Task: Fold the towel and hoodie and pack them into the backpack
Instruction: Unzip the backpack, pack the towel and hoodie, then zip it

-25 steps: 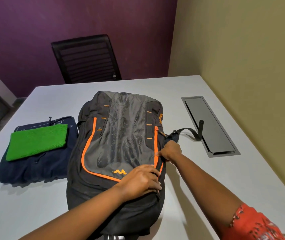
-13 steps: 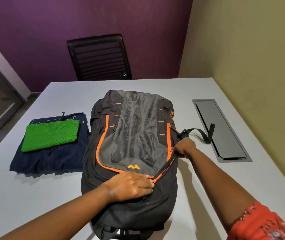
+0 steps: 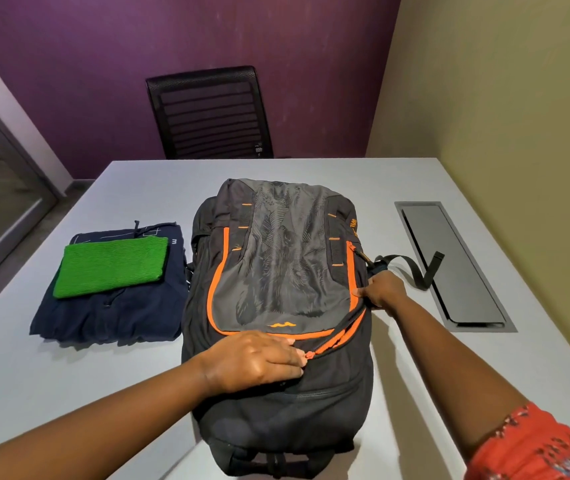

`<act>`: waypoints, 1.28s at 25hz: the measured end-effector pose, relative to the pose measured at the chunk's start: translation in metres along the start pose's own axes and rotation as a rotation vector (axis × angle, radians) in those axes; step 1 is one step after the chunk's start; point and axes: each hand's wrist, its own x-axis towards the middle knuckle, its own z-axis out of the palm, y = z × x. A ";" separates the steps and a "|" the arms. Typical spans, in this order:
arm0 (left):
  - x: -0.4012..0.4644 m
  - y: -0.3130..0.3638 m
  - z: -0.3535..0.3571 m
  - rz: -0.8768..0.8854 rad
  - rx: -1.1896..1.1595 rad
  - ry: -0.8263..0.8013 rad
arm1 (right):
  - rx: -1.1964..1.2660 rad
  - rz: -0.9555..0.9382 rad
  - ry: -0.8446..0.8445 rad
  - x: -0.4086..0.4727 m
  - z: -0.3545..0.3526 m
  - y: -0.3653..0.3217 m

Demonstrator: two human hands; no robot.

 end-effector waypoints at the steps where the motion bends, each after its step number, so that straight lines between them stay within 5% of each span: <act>1: -0.002 0.000 0.000 -0.068 -0.043 0.004 | -0.087 -0.064 0.005 -0.005 -0.002 -0.003; 4: -0.001 0.002 0.002 -0.195 -0.139 0.041 | -0.230 -0.437 0.095 -0.027 -0.022 -0.024; 7: 0.002 0.000 0.008 -0.247 -0.155 0.089 | -0.226 -0.712 -0.394 -0.065 -0.032 -0.057; 10: 0.011 0.000 0.004 -0.663 -0.468 0.205 | -0.463 -0.698 -0.740 -0.088 -0.015 -0.072; 13: 0.012 0.000 0.006 -0.947 -0.626 0.178 | -0.632 -0.757 -0.748 -0.094 0.001 -0.068; 17: 0.019 0.004 0.006 -1.158 -0.828 0.017 | -0.704 -0.810 -0.744 -0.094 0.011 -0.056; 20: 0.028 0.012 0.006 -1.298 -0.936 0.046 | -0.698 -0.812 -0.715 -0.094 0.015 -0.054; 24: 0.036 0.019 0.010 -1.336 -0.714 -0.062 | -0.667 -0.811 -0.705 -0.093 0.012 -0.053; 28: 0.049 0.031 0.008 -1.114 -0.138 -0.214 | -0.555 -0.778 -0.714 -0.090 0.007 -0.054; 32: 0.052 0.036 0.003 -1.033 0.049 -0.203 | -0.458 -0.718 -0.738 -0.087 -0.003 -0.055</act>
